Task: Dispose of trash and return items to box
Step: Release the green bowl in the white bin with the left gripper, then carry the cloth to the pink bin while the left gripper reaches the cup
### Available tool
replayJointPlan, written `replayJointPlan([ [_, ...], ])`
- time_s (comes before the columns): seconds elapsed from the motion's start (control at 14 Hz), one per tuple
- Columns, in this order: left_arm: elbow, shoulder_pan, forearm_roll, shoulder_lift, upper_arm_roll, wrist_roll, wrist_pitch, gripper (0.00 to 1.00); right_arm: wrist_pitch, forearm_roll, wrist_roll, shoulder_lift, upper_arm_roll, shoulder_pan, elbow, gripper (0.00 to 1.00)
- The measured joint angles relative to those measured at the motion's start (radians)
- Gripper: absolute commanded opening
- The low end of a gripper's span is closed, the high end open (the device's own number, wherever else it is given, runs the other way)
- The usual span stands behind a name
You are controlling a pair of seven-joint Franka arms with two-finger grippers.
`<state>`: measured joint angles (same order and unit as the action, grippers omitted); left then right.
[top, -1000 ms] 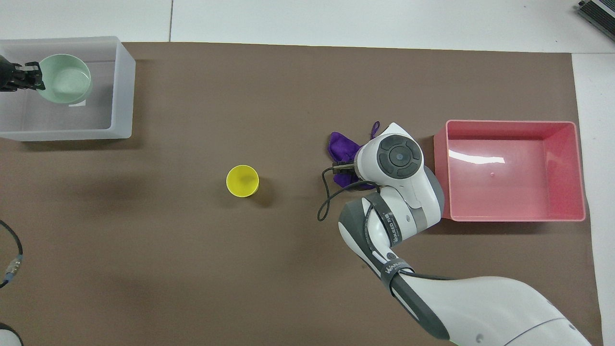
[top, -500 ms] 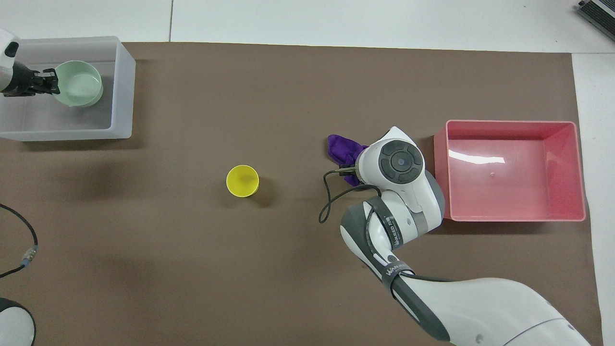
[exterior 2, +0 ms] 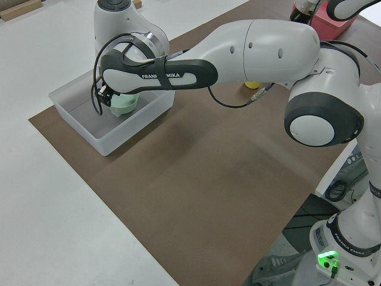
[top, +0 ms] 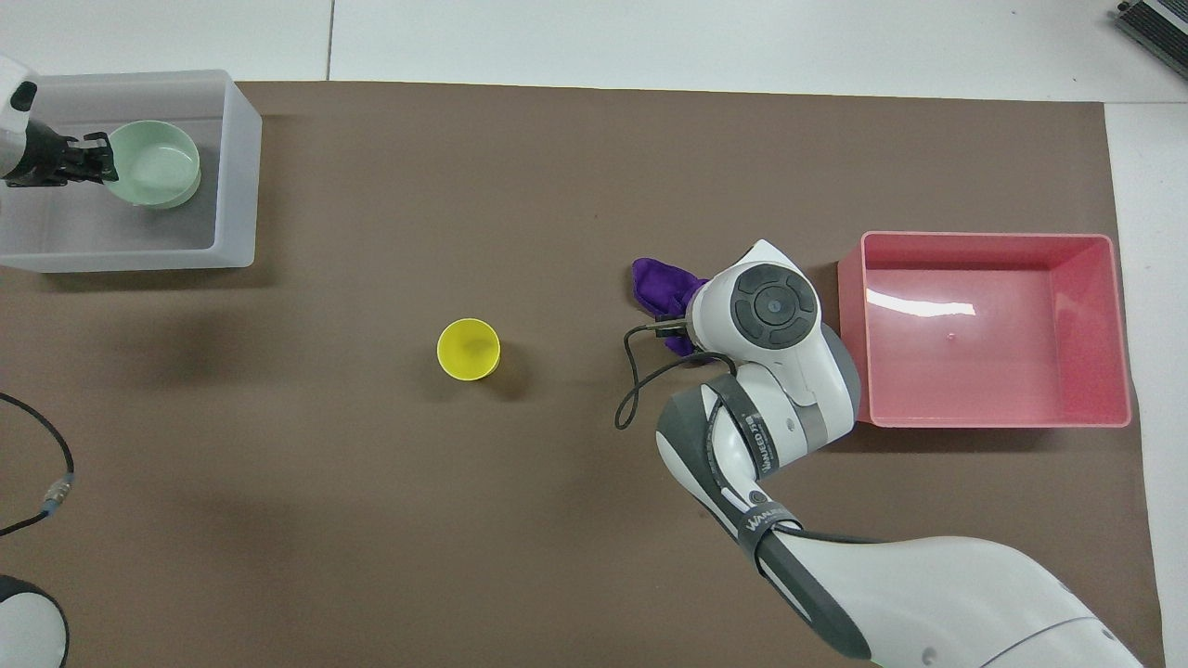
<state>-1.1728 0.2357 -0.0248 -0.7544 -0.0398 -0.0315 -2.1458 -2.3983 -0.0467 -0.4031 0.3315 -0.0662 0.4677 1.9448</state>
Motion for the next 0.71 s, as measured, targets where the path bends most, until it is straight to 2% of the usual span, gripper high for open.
replayJointPlan([
  [0.21, -0.014, -0.023, 0.000, 0.051, -0.005, 0.041, 0.002, 1.00, 0.075, 0.000, -0.014, -0.076, 0.000, 0.000, -0.019, 0.00],
  [0.36, -0.072, -0.041, 0.000, 0.122, -0.008, 0.077, 0.003, 1.00, 0.137, 0.000, -0.033, -0.120, 0.000, 0.000, -0.038, 0.00],
  [0.71, -0.344, -0.134, 0.000, 0.400, -0.014, 0.091, 0.027, 1.00, 0.267, 0.000, -0.040, -0.203, -0.002, -0.003, -0.092, 0.00],
])
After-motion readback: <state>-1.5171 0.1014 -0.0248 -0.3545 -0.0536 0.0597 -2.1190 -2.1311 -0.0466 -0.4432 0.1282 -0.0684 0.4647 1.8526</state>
